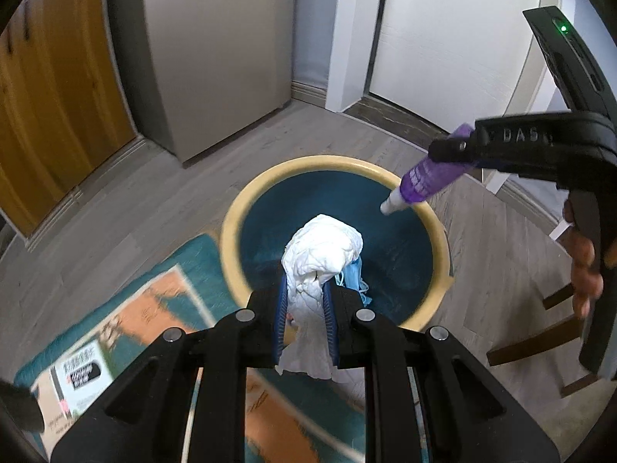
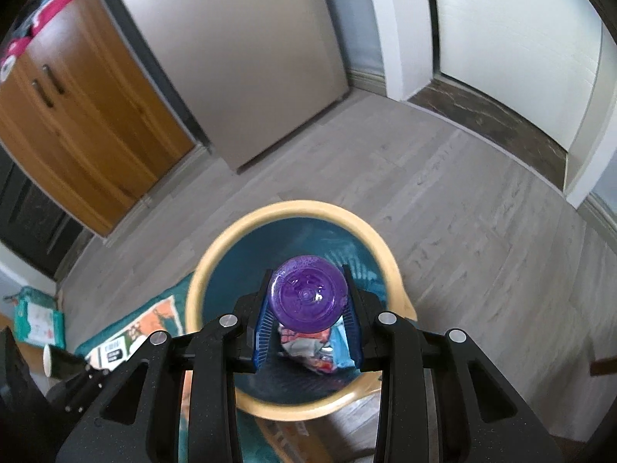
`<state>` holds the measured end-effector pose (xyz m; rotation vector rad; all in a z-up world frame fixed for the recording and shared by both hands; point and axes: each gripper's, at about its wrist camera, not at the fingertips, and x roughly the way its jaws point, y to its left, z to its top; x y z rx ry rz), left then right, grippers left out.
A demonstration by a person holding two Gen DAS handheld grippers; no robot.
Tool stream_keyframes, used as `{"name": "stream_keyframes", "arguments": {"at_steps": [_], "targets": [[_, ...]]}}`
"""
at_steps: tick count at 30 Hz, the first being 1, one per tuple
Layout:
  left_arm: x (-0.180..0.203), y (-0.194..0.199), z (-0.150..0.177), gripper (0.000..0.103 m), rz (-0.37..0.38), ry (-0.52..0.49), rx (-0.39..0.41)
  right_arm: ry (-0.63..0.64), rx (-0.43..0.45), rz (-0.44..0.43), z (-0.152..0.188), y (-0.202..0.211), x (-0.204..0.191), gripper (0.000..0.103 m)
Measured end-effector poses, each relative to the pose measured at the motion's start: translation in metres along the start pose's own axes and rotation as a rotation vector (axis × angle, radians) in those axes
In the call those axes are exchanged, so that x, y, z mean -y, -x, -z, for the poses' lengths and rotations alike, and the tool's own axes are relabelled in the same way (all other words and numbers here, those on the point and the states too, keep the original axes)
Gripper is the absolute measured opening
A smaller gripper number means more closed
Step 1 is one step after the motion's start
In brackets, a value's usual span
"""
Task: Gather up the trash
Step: 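Carry the tissue and purple bottle over the bin with both tools, then open both tools over the bin to drop the tissue and bottle, then move both open tools back over the mat toward the blue packet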
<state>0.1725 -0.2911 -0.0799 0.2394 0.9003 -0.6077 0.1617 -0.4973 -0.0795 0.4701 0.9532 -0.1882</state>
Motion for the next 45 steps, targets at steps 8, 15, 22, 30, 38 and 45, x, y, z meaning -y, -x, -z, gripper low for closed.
{"name": "stream_keyframes", "arguments": {"at_steps": [8, 15, 22, 30, 38, 45], "targets": [[0.019, -0.038, -0.018, 0.017, 0.005, -0.003, -0.034, -0.064, -0.047, 0.039, 0.002, -0.023, 0.016, 0.034], [0.031, -0.054, -0.028, 0.024, -0.033, -0.048, -0.037, -0.141, -0.025, 0.028, -0.001, -0.025, 0.032, 0.034], [0.019, -0.048, -0.021, 0.071, -0.108, -0.034, -0.003, -0.118, -0.022, -0.004, -0.001, -0.028, 0.026, 0.034], [-0.006, -0.029, -0.017, 0.081, -0.127, 0.024, 0.017, -0.078, 0.013, -0.009, -0.002, -0.019, 0.012, 0.069], [-0.031, 0.011, -0.009, 0.084, -0.145, 0.057, 0.052, -0.071, 0.010, -0.023, -0.002, -0.015, -0.001, 0.078], [-0.064, 0.063, 0.006, 0.085, -0.172, 0.092, 0.087, -0.026, 0.011, -0.062, 0.001, -0.008, -0.026, 0.085]]}}
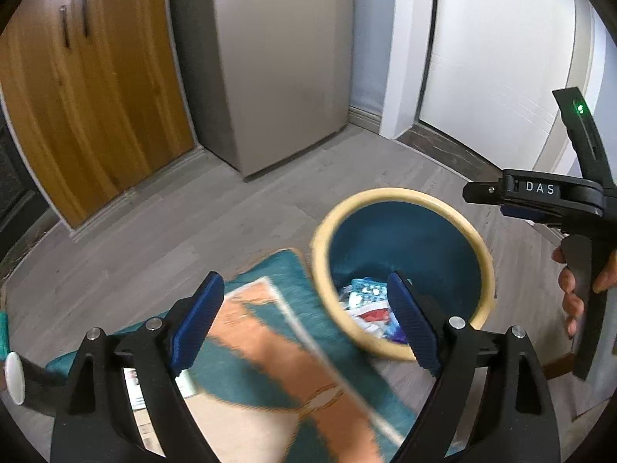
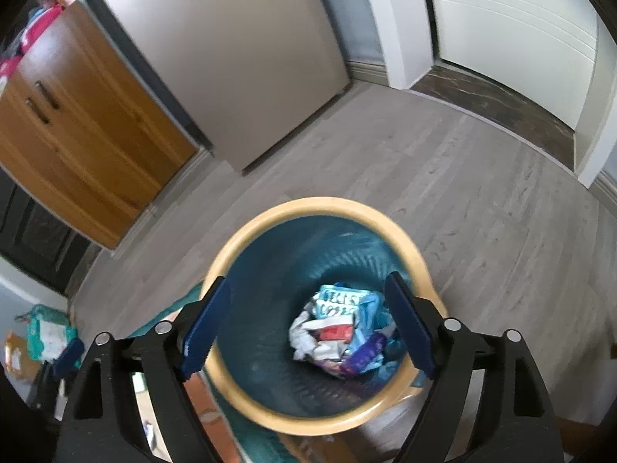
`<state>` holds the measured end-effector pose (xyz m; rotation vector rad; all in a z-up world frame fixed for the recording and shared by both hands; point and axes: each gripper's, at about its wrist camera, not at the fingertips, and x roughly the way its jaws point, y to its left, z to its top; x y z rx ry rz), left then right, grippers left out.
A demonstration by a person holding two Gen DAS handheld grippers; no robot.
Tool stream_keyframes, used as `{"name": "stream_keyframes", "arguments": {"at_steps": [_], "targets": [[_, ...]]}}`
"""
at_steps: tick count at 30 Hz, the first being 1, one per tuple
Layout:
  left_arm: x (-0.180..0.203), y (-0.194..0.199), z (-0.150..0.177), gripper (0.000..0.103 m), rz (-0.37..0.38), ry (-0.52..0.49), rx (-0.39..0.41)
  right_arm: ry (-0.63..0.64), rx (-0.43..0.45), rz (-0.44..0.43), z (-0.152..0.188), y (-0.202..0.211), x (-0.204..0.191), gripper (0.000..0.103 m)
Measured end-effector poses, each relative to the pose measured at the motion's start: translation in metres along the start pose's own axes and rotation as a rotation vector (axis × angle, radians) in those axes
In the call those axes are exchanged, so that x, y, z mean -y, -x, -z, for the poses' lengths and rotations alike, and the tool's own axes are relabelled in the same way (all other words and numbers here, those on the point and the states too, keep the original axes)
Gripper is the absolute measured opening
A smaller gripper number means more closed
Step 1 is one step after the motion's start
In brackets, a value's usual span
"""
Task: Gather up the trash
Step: 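Move both open tools back over the mat toward the blue packet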
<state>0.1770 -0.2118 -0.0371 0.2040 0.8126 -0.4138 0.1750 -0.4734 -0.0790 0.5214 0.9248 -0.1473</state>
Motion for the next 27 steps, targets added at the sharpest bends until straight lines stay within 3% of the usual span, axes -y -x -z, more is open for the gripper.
{"name": "stream_keyframes", "arguments": {"at_steps": [8, 14, 20, 27], "targets": [[-0.050, 0.049, 0.025, 0.087, -0.105, -0.043, 0.025, 0.094, 0.020, -0.030, 0.006, 0.009, -0.040, 0.091], [-0.092, 0.067, 0.048, 0.090, -0.174, -0.004, 0.013, 0.156, -0.004, -0.027, 0.017, 0.006, -0.069, 0.091], [-0.120, 0.069, 0.071, 0.090, -0.198, 0.085, -0.004, 0.235, -0.029, -0.042, 0.033, 0.004, -0.115, 0.091], [-0.148, 0.080, 0.090, 0.090, -0.205, 0.120, 0.002, 0.389, -0.056, -0.023, 0.064, -0.009, -0.166, 0.091]]}}
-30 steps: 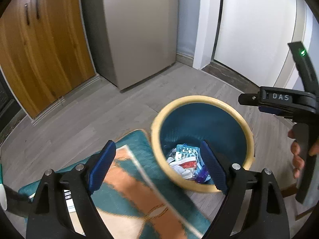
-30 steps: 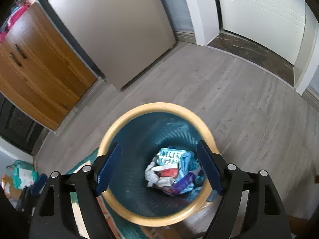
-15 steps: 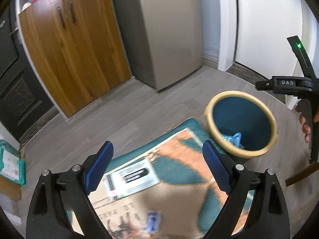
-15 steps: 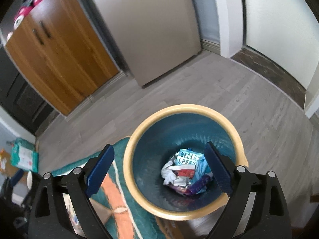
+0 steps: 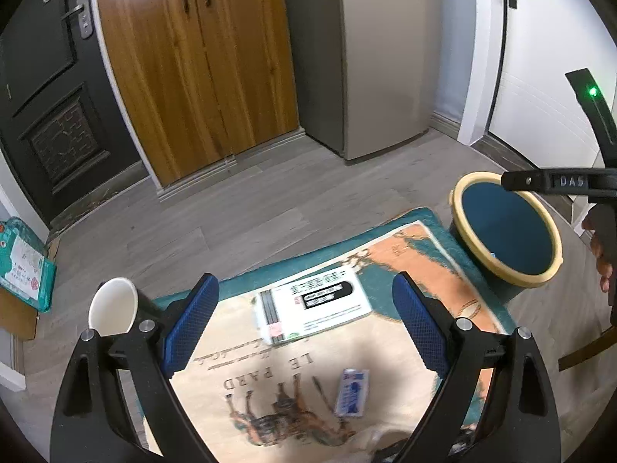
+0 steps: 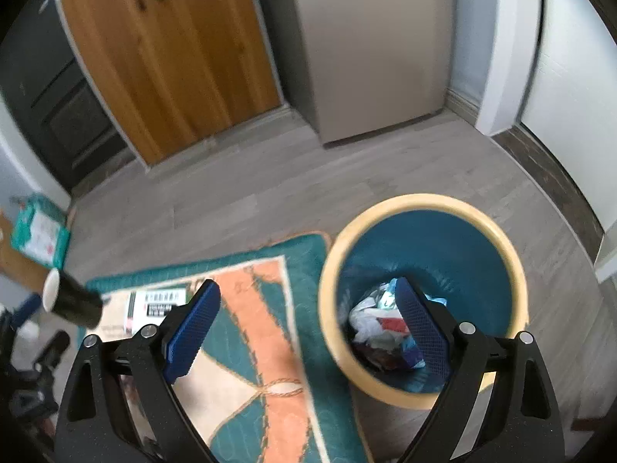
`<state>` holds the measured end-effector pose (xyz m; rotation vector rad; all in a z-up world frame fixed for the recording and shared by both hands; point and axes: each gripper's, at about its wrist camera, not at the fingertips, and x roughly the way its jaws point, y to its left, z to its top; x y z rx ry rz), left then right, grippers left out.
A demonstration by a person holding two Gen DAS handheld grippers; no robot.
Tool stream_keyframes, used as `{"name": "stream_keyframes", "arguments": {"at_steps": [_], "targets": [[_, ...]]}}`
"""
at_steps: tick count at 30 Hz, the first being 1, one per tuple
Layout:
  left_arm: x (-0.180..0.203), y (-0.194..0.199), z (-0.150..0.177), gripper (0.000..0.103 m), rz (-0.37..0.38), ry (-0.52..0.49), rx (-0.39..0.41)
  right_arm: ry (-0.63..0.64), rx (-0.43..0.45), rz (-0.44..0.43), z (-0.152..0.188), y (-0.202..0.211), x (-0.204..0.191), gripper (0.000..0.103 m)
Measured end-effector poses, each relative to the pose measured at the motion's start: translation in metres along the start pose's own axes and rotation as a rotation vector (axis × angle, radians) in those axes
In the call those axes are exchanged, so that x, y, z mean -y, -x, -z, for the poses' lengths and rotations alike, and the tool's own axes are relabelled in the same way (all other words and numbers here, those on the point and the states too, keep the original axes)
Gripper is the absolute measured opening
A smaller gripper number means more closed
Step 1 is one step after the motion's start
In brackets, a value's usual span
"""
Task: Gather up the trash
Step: 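Move both open tools back over the mat toward the blue packet, then grasp the blue packet with the left tool while the right tool grasps the white COLTALIN box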
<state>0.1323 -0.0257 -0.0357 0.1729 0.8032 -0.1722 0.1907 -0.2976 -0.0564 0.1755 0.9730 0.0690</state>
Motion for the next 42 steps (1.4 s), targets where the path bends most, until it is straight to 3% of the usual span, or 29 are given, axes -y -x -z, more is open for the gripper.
{"name": "stream_keyframes", "arguments": {"at_steps": [12, 20, 24, 28, 34, 38, 42], "targets": [[-0.069, -0.026, 0.030, 0.090, -0.046, 0.074, -0.085, 0.038, -0.119, -0.096, 0.012, -0.049, -0.074, 0.091], [-0.064, -0.061, 0.045, 0.090, -0.030, 0.016, -0.168, 0.038, -0.206, -0.103, 0.023, -0.087, -0.099, 0.091], [-0.046, -0.068, 0.058, 0.090, 0.040, -0.025, -0.203, 0.071, -0.242, -0.107, 0.031, -0.097, -0.106, 0.092], [-0.014, -0.071, 0.072, 0.089, 0.158, -0.063, -0.242, 0.074, -0.249, -0.105, 0.031, -0.101, -0.106, 0.092], [0.025, -0.090, 0.095, 0.066, 0.243, -0.112, -0.353, 0.022, -0.255, -0.110, 0.028, -0.105, -0.095, 0.092], [0.030, -0.103, 0.105, 0.031, 0.244, -0.144, -0.434, 0.025, -0.253, -0.113, 0.028, -0.104, -0.092, 0.091], [0.013, -0.101, 0.096, 0.030, 0.220, -0.089, -0.421, 0.109, -0.233, -0.106, 0.027, -0.105, -0.096, 0.091]]}}
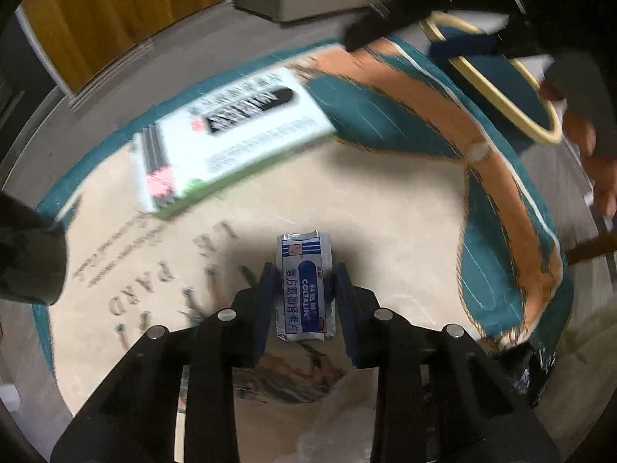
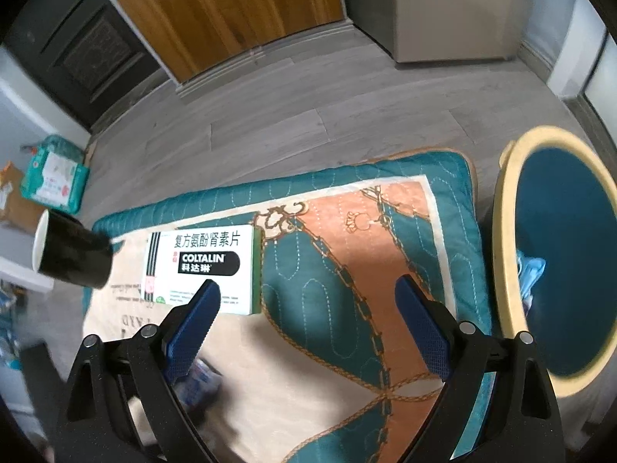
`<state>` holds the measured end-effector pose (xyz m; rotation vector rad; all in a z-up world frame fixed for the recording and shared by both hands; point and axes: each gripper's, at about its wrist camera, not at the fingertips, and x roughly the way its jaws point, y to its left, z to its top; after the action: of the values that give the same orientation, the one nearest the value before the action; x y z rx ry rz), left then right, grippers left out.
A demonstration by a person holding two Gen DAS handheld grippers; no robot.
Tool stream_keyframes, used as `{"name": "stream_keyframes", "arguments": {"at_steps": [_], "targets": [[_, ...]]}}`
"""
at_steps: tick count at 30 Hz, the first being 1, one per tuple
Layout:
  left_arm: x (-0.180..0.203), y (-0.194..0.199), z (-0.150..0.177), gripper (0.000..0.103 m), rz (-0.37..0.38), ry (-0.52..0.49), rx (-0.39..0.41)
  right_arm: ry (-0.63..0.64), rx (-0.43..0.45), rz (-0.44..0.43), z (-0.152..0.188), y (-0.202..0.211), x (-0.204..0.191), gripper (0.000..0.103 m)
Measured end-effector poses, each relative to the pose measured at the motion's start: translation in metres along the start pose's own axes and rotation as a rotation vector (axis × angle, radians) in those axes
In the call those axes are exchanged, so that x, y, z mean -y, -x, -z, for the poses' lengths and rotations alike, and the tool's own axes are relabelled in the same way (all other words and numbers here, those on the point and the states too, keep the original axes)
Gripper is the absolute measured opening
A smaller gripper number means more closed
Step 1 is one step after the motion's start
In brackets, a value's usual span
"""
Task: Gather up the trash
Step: 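Grasp the blue packet with the left tool while the right tool grasps the white COLTALIN box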
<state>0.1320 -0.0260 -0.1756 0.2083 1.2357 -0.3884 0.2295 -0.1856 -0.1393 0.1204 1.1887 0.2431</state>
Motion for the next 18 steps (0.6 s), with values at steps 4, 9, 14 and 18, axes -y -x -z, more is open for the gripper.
{"name": "stream_keyframes", "arguments": {"at_steps": [4, 9, 14, 18], "targets": [[-0.031, 0.022, -0.007, 0.030, -0.038, 0.080, 0.059, 0.098, 0.018, -0.027, -0.005, -0.003, -0.008, 0.091], [-0.067, 0.055, -0.005, 0.030, -0.125, 0.130, 0.121, 0.293, 0.017, -0.093, -0.009, -0.014, -0.037, 0.091], [-0.083, 0.076, -0.003, 0.030, -0.090, 0.153, 0.166, 0.568, 0.009, -0.110, -0.006, -0.029, -0.073, 0.091], [-0.087, 0.077, -0.008, 0.030, -0.075, 0.174, 0.169, 0.717, -0.001, -0.125, -0.001, -0.042, -0.092, 0.094]]}}
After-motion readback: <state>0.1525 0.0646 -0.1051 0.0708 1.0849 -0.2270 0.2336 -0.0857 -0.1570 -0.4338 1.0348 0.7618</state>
